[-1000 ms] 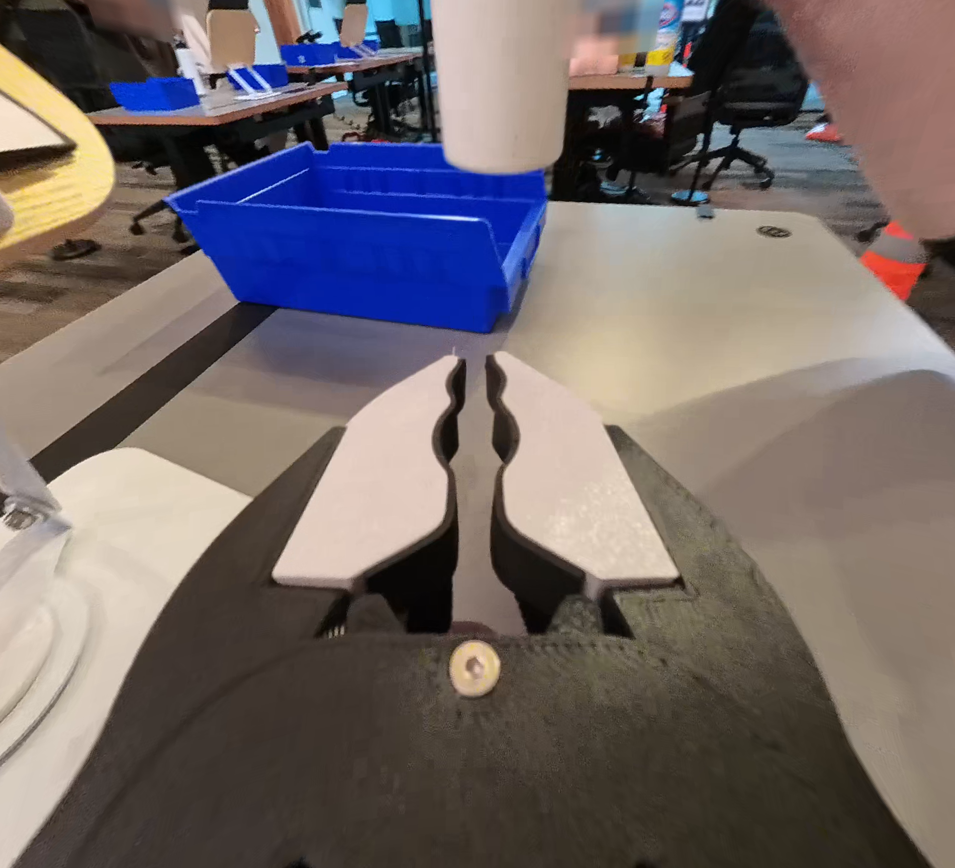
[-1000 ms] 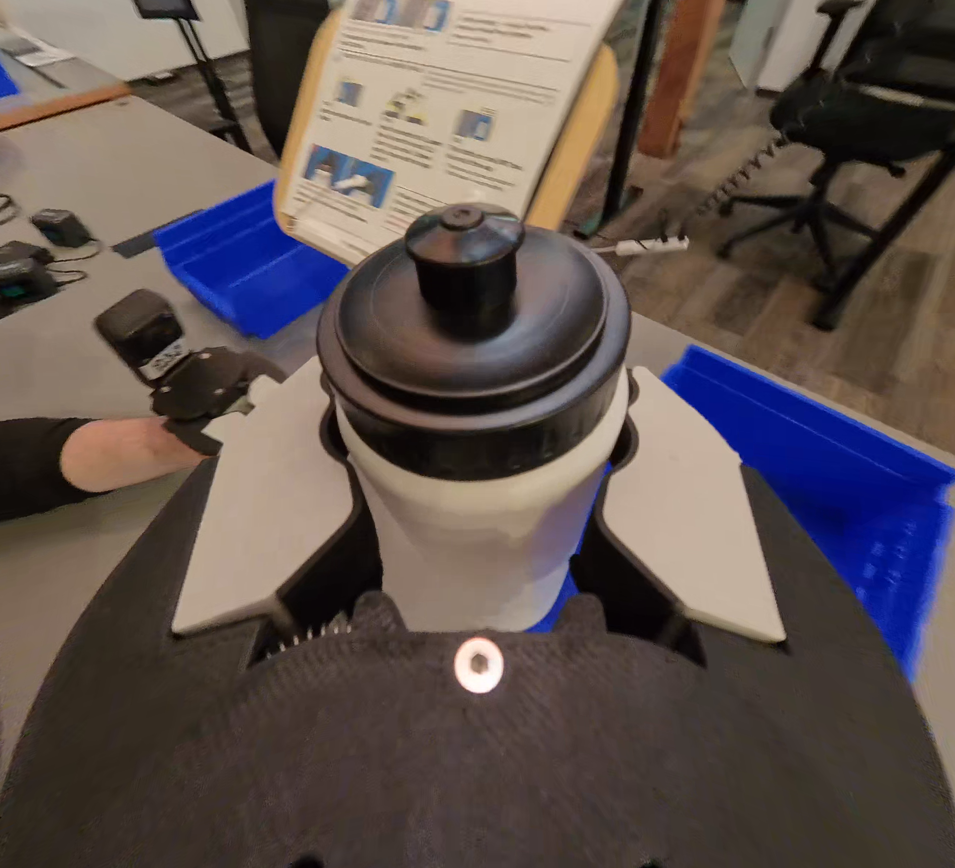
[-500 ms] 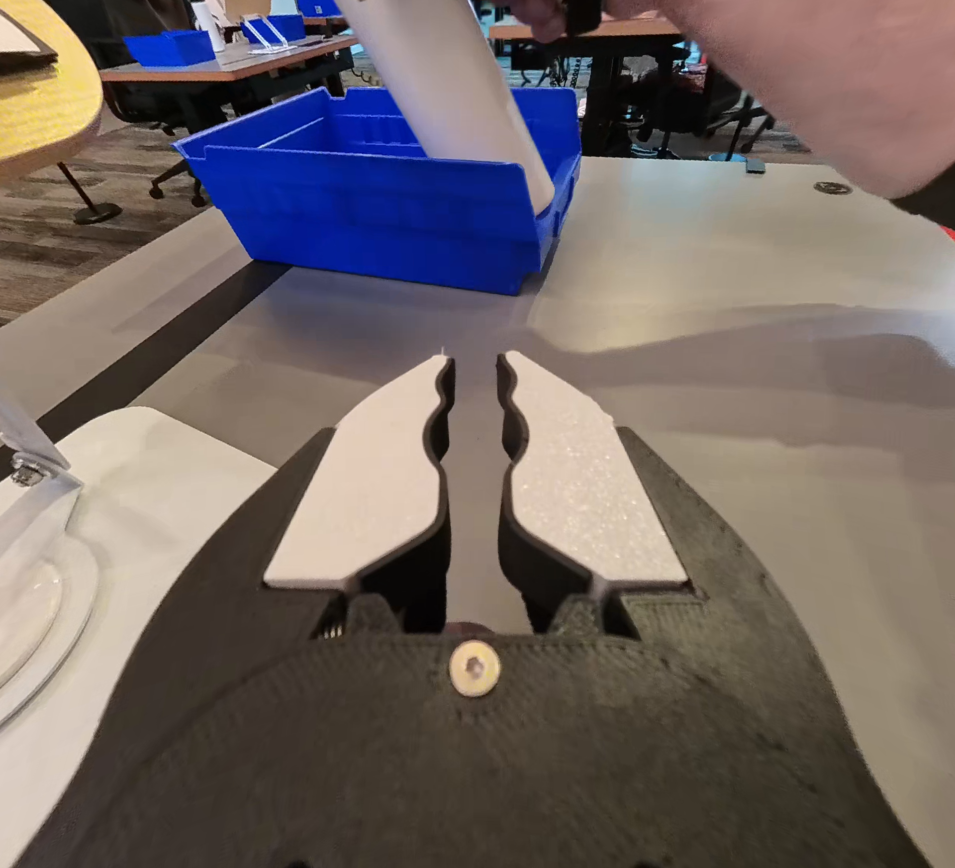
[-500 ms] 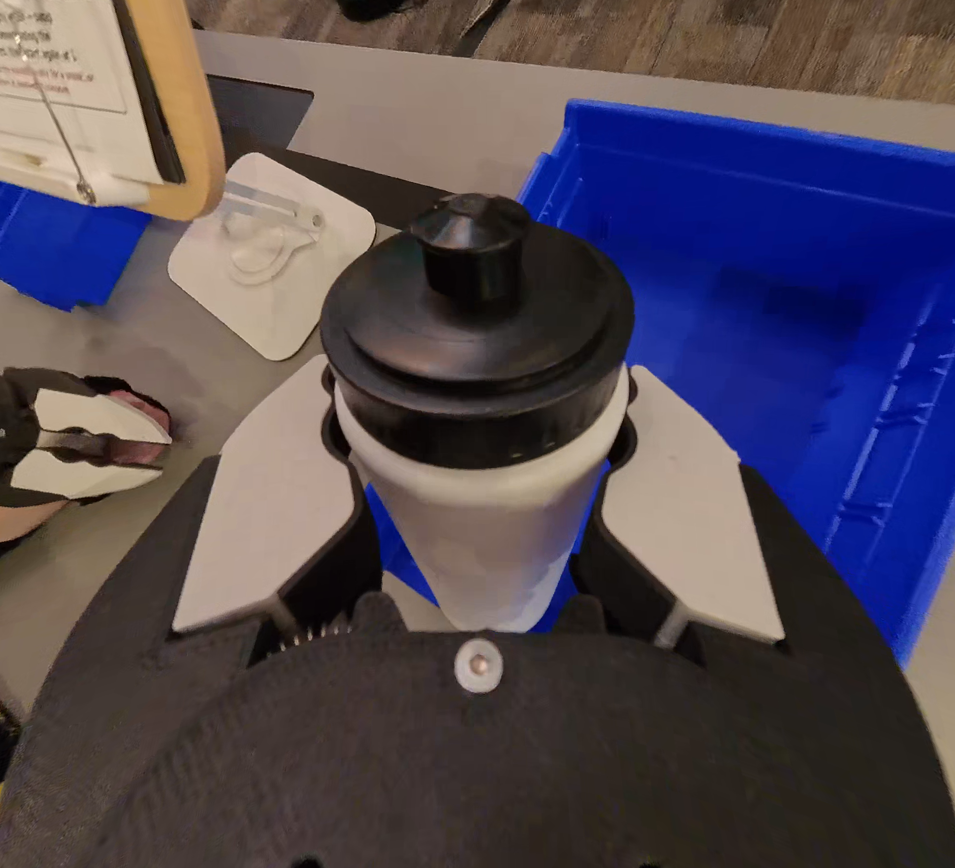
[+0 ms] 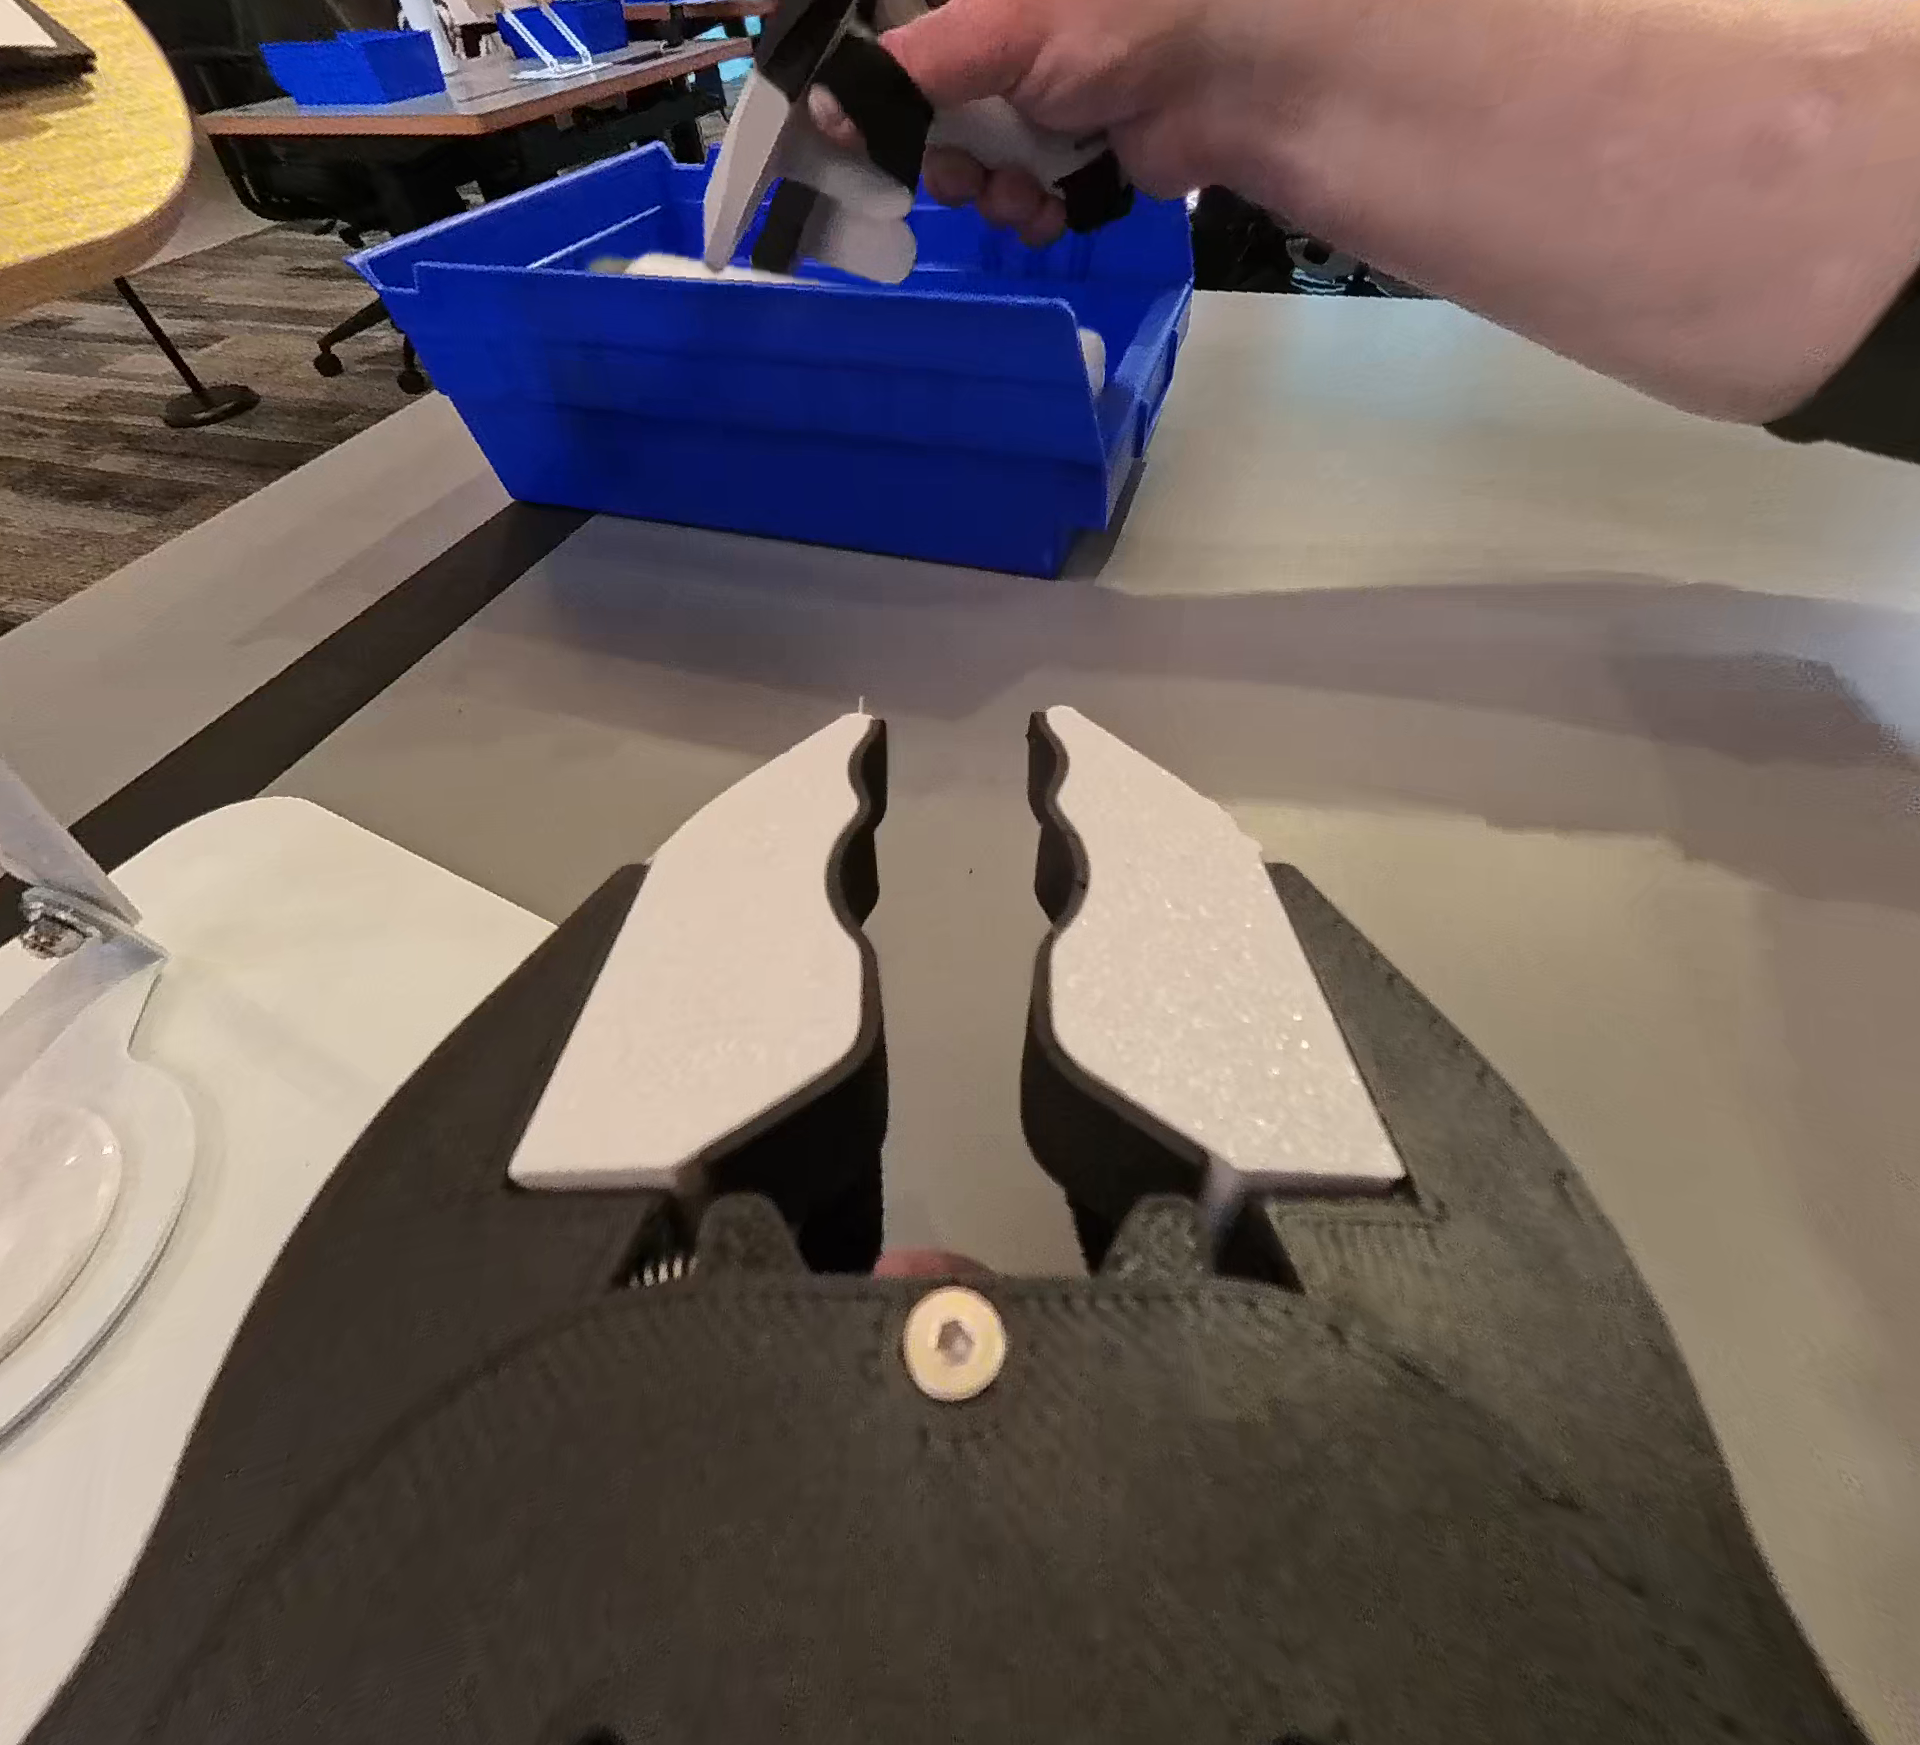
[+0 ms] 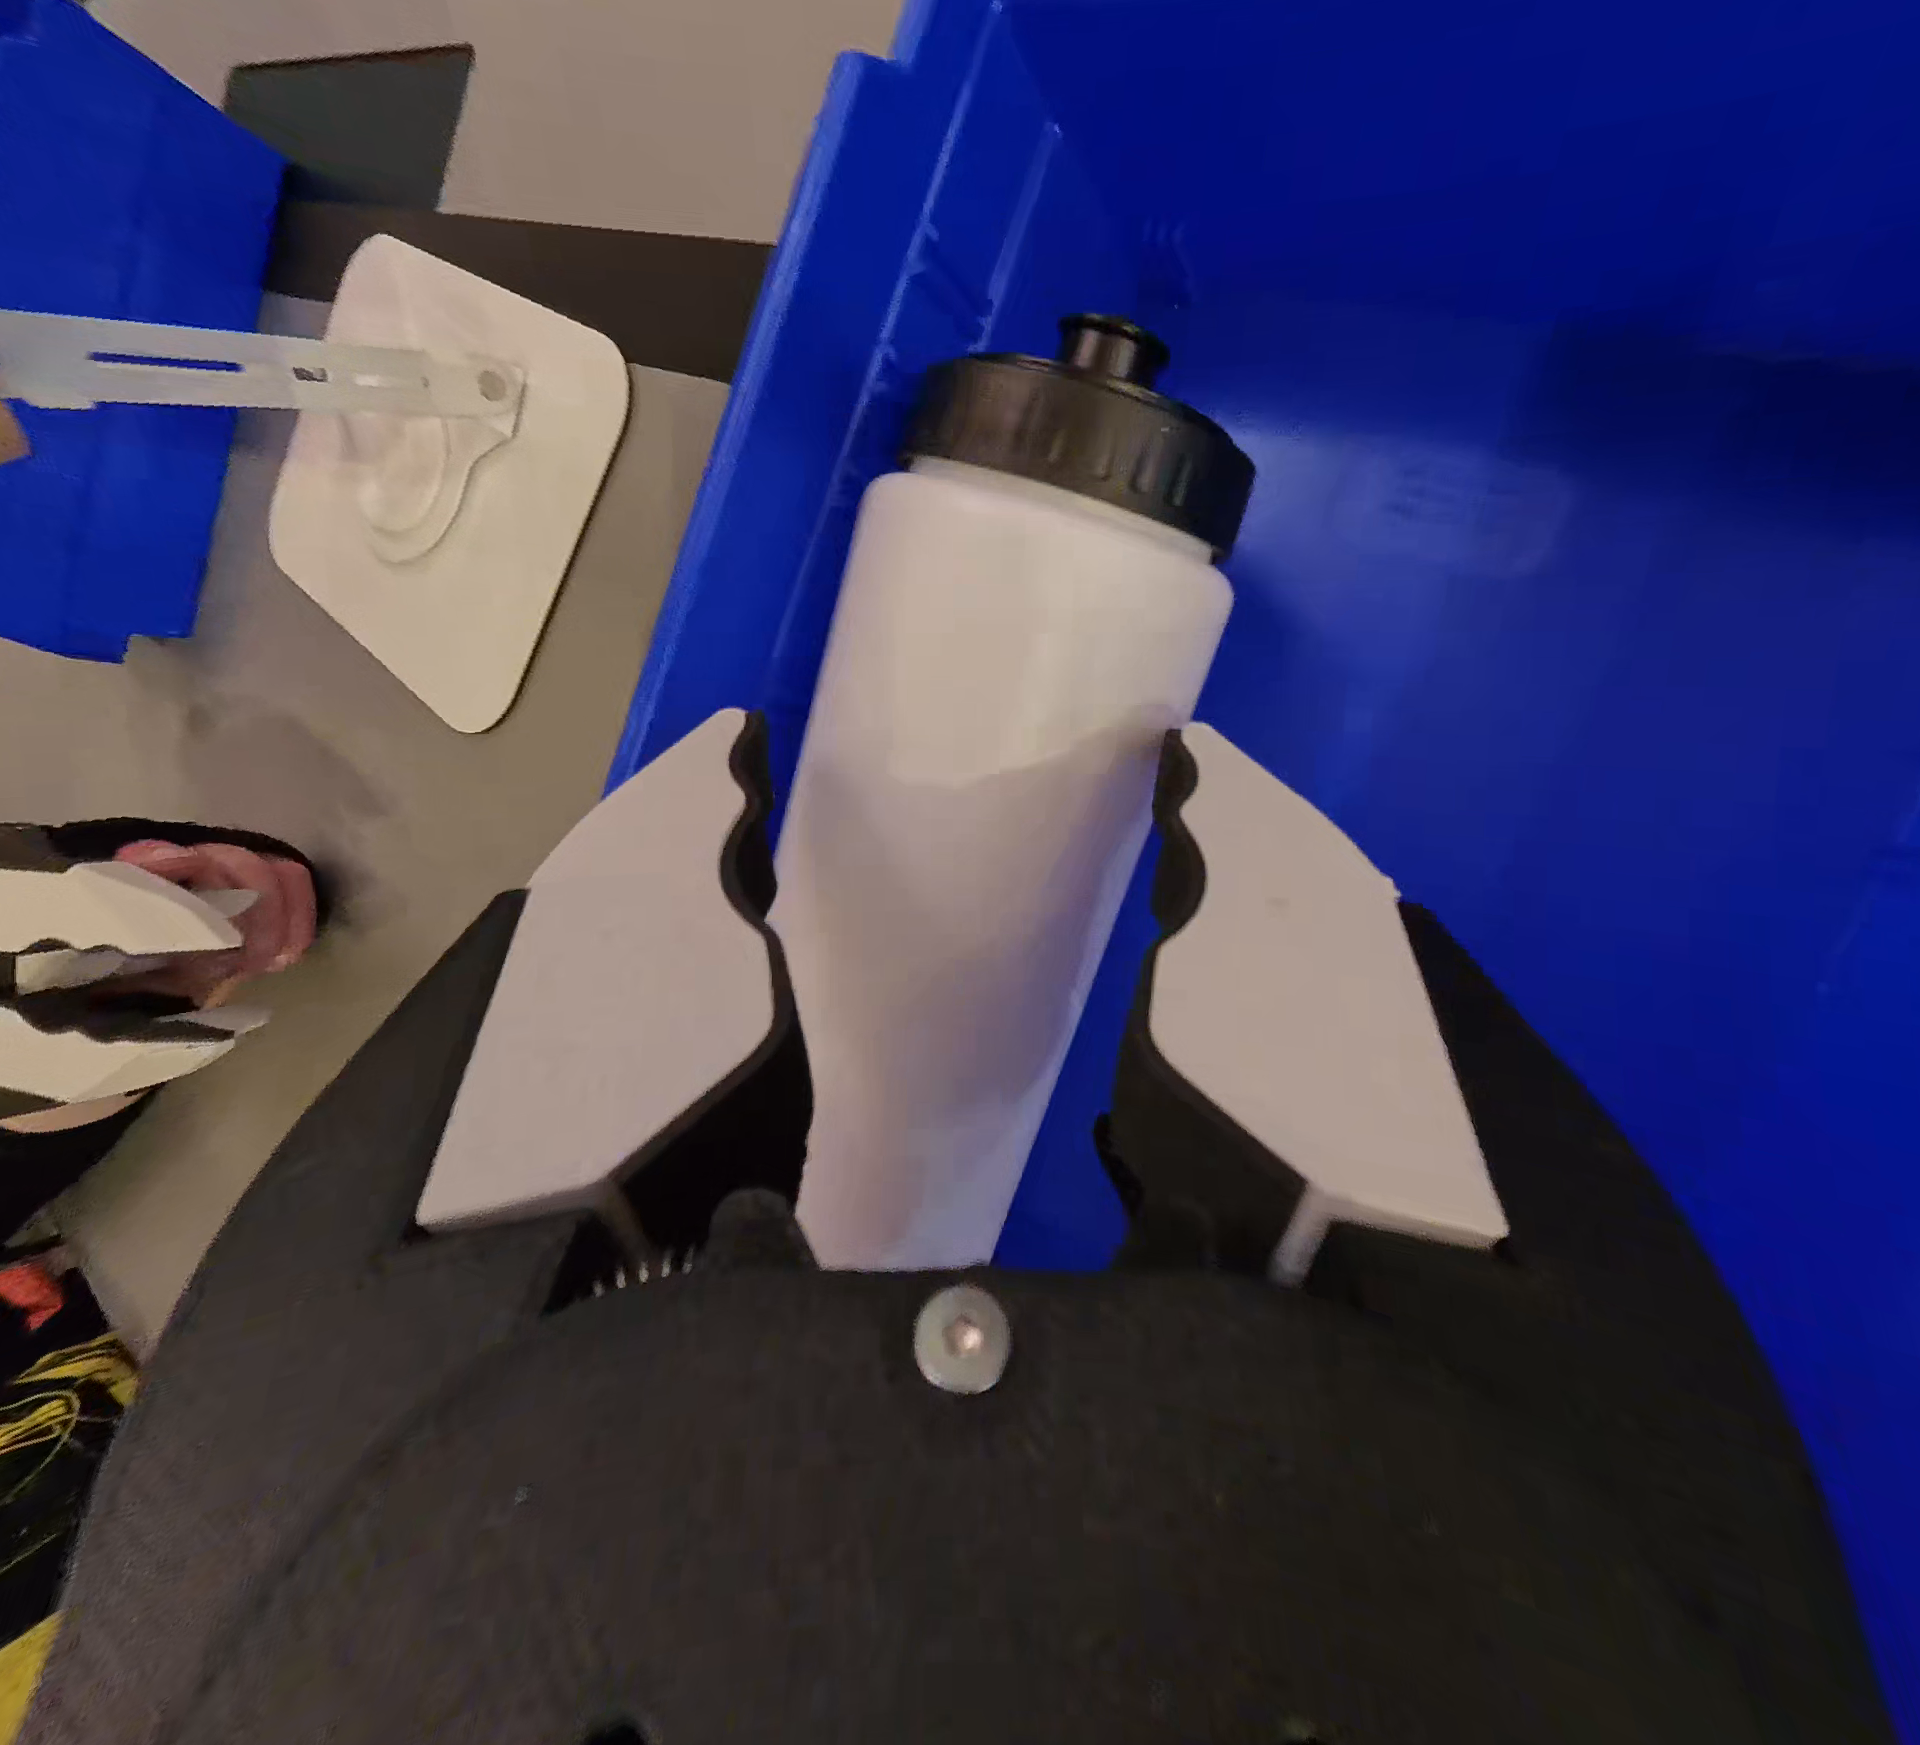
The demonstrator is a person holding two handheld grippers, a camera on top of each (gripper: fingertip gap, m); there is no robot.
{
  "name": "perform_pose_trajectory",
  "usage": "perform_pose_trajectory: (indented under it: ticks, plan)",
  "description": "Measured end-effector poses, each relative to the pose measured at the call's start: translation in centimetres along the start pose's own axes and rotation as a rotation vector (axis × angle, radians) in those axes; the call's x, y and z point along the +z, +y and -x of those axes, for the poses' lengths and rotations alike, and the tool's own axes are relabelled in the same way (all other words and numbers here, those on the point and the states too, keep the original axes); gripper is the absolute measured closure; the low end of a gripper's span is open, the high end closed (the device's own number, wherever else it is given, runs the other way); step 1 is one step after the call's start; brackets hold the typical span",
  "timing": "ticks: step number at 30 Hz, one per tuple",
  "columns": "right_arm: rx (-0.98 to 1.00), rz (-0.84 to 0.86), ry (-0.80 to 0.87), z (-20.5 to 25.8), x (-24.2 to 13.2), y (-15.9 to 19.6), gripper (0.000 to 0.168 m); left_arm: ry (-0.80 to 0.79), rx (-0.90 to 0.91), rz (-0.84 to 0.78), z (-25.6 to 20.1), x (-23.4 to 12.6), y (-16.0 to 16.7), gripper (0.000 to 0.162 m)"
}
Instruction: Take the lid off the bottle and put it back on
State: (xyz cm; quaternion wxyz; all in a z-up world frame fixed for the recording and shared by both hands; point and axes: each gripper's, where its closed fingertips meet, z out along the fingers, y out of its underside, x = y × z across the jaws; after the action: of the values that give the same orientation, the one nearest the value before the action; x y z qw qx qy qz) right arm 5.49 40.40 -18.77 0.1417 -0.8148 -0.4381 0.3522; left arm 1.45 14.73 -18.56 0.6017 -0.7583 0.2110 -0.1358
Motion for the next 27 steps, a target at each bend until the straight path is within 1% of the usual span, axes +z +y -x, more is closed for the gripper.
perform_pose_trajectory:
  ticks: [3, 5, 8, 10, 13, 15, 17, 20, 22, 24, 27]
  plan:
    - [-0.102, -0.114, -0.003, 2.5, -2.1, -0.7, 0.094, -0.004, -0.009, -0.001, 0.1, 0.0, 0.0, 0.134]
    - [-0.209, -0.221, 0.032, 4.9, -4.0, -1.2, 0.090, -0.013, -0.012, -0.001, 0.3, 0.0, 0.0, 0.131]
    - [-0.378, -0.362, 0.002, 10.9, -6.2, -1.0, 0.089, -0.025, -0.012, 0.003, 0.4, 0.0, 0.0, 0.125]
    - [-0.490, -0.427, -0.041, 15.4, -6.4, 0.0, 0.091, -0.019, -0.012, 0.006, 0.2, 0.0, 0.1, 0.126]
    - [-0.633, -0.491, -0.080, 20.9, -4.4, 2.0, 0.086, -0.033, -0.020, 0.006, 0.2, -0.3, -0.1, 0.124]
    - [-0.708, -0.513, -0.070, 23.1, -2.1, 3.2, 0.085, -0.068, -0.017, 0.010, 0.7, -0.7, -0.2, 0.122]
    - [-0.712, -0.512, -0.023, 23.5, 0.4, 4.0, 0.076, -0.136, -0.018, 0.034, 1.5, -1.6, 0.2, 0.119]
    - [-0.693, -0.453, -0.057, 23.4, 4.0, 6.0, 0.078, -0.245, 0.046, 0.095, 2.3, -3.0, 1.7, 0.116]
    - [-0.684, -0.399, -0.079, 22.7, 6.5, 7.5, 0.081, -0.286, 0.075, 0.156, 2.5, -3.4, 2.8, 0.110]
    - [-0.693, -0.318, -0.055, 21.4, 8.8, 8.8, 0.077, -0.315, 0.084, 0.169, 2.9, -3.6, 3.0, 0.105]
    - [-0.622, -0.265, -0.107, 21.0, 10.2, 9.6, 0.070, -0.327, 0.021, 0.202, 3.7, -3.4, 3.5, 0.093]
